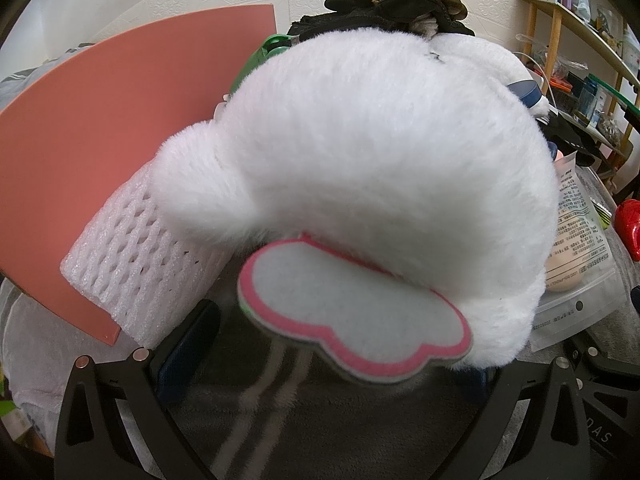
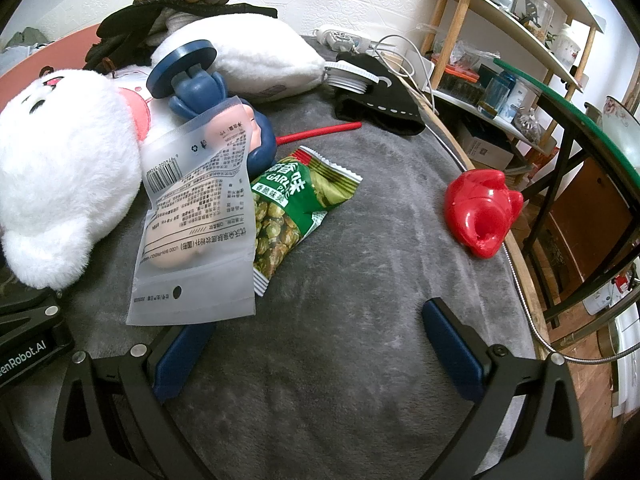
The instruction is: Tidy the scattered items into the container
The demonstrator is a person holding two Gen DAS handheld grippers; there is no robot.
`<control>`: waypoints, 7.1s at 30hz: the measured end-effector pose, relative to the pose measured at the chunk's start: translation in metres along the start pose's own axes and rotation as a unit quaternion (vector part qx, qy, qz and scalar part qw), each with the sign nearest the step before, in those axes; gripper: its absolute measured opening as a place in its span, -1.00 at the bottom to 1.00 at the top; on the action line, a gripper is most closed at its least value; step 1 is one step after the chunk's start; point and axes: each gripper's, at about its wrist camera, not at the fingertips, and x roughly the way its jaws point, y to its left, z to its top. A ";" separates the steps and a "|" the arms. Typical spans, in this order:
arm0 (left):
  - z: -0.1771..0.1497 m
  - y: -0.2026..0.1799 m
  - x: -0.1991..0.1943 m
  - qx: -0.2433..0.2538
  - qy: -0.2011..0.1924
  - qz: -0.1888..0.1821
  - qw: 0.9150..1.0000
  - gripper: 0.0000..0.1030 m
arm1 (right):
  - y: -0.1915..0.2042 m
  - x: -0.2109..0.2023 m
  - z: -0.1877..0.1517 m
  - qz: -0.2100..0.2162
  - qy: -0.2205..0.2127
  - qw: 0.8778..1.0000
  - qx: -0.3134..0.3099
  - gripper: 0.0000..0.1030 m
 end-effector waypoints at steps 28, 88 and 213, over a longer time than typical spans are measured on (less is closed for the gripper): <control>0.001 0.000 0.000 0.000 0.000 0.000 1.000 1.00 | 0.000 0.000 0.000 0.000 0.000 1.000 0.000 0.99; 0.002 0.000 0.000 0.000 0.000 0.000 1.000 1.00 | 0.000 0.000 0.000 0.000 0.000 1.000 0.000 0.99; 0.000 -0.008 -0.047 0.126 0.047 -0.052 0.990 0.84 | 0.000 0.000 0.000 0.002 -0.002 1.000 0.001 0.99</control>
